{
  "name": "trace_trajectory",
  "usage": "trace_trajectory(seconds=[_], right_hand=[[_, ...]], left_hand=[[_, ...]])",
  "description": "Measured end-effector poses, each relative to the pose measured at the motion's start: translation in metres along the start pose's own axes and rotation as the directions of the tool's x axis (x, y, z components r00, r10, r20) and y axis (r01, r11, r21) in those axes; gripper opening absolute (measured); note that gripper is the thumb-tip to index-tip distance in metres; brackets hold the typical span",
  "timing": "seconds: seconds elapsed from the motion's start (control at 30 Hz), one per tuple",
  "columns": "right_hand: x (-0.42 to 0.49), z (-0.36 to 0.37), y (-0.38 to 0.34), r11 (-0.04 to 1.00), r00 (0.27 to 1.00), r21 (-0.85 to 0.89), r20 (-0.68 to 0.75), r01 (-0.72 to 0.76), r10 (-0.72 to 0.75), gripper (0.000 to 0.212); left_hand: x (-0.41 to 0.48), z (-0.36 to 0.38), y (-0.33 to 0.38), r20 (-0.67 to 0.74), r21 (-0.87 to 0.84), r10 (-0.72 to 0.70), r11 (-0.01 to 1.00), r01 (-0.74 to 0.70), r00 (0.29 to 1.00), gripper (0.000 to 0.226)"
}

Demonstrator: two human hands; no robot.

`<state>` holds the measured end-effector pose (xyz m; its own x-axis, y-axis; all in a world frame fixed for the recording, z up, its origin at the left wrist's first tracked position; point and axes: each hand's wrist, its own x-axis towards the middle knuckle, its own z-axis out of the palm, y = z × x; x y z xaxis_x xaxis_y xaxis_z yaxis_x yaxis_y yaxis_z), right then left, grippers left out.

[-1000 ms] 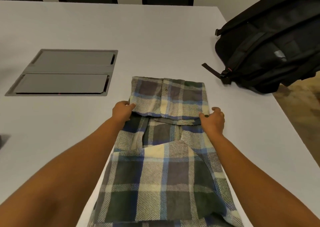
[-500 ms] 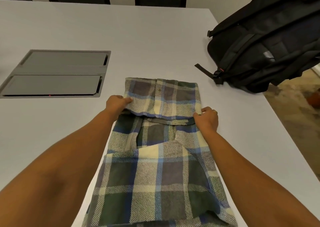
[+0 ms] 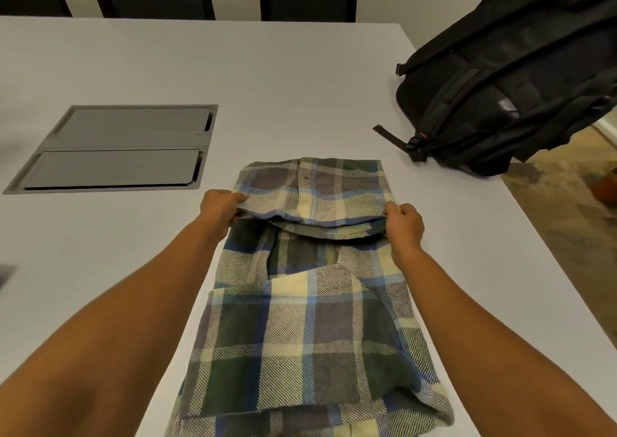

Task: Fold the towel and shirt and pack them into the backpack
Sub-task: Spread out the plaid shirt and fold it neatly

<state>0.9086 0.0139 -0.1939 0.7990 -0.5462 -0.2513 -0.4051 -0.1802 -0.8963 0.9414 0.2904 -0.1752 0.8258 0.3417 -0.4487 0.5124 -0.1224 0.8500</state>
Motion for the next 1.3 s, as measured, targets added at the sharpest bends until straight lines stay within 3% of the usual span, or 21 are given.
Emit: trace_trajectory(seconds=[0.07, 0.3, 0.43, 0.8, 1.07, 1.2, 1.3], right_hand=[[-0.005, -0.007, -0.003, 0.993, 0.997, 0.094, -0.016, -0.071, 0.073, 0.020], [-0.036, -0.028, 0.016, 0.983, 0.996, -0.169, 0.033, -0.072, 0.079, 0.014], [-0.052, -0.034, 0.022, 0.992, 0.995, -0.093, 0.036, -0.087, 0.091, 0.018], [-0.114, -0.070, 0.019, 0.996, 0.996, -0.066, -0.052, 0.066, -0.069, 0.017], [-0.170, -0.101, 0.044, 0.996, 0.996, -0.014, -0.030, 0.087, -0.088, 0.014], [-0.189, -0.118, 0.053, 0.986, 0.986, 0.051, -0.065, 0.159, -0.156, 0.011], [-0.198, -0.128, 0.063, 0.977, 0.975, 0.002, -0.063, 0.214, -0.213, 0.011]], left_hand=[[-0.007, -0.007, -0.002, -0.006, -0.008, -0.029, 1.000, 0.029, 1.000, 0.016], [-0.046, -0.022, -0.048, 0.001, 0.112, -0.108, 0.988, 0.107, 0.994, 0.017], [-0.063, -0.028, -0.058, -0.012, 0.100, -0.076, 0.992, 0.077, 0.997, 0.021], [-0.128, -0.059, -0.060, -0.016, 0.039, -0.013, 0.999, 0.014, 1.000, 0.022], [-0.187, -0.078, -0.095, -0.024, 0.062, 0.012, 0.998, -0.011, 1.000, 0.021], [-0.215, -0.081, -0.115, -0.006, 0.093, 0.038, 0.995, -0.037, 0.999, 0.020], [-0.226, -0.083, -0.130, 0.003, 0.093, 0.032, 0.995, -0.032, 0.999, 0.019]])
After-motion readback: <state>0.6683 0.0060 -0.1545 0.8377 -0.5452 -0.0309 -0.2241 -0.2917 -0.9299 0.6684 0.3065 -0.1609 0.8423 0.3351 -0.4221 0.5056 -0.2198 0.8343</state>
